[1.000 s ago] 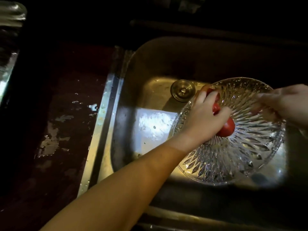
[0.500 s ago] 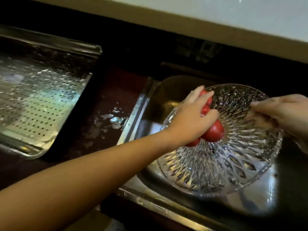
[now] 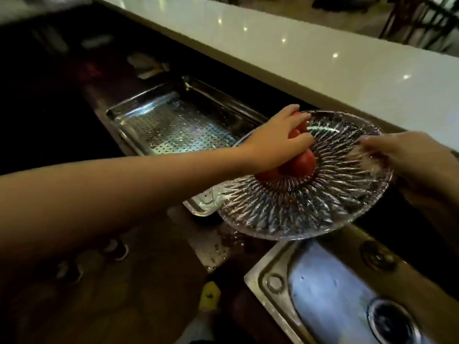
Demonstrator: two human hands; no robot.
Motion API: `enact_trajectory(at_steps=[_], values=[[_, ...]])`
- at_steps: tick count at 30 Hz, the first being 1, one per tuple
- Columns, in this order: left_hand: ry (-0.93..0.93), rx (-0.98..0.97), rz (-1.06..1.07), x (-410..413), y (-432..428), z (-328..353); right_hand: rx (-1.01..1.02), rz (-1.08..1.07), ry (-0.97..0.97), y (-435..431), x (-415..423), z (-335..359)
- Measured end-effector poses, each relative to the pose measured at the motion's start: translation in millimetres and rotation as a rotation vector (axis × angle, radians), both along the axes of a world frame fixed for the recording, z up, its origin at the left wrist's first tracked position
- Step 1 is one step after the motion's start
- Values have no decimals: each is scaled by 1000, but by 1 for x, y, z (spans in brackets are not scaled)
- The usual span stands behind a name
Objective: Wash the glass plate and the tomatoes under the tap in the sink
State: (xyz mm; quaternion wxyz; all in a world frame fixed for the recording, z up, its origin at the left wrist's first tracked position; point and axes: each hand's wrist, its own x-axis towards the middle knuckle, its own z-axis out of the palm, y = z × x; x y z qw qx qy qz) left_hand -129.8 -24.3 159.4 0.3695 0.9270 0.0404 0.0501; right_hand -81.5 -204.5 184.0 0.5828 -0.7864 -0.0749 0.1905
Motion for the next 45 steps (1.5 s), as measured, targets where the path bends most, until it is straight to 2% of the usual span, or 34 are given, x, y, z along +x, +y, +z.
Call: enact_trajectory(at_steps=[6,10,22,27,32,39,41,45], values=[[6,93,43,0,88,11,-6,60,-61,89,9,-6],[32,104,5,11,140,2,2,-3,26,141,20,-25],[142,174,-130,73,293,-74,-72,-137,93,284,52,-117],[139,148,-163,86,323,-120,-140,-145,93,314,53,-151],[155,135,-215,91,335,-155,-139,-176,187,326,51,-176],[157,171,-199,93,339,-173,-186,-151,223,328,59,-195],[167,175,-208,94,339,-175,-250,-133,207,328,63,-198],[215,218,-250,97,336,-174,-600,-53,85,321,81,-209]])
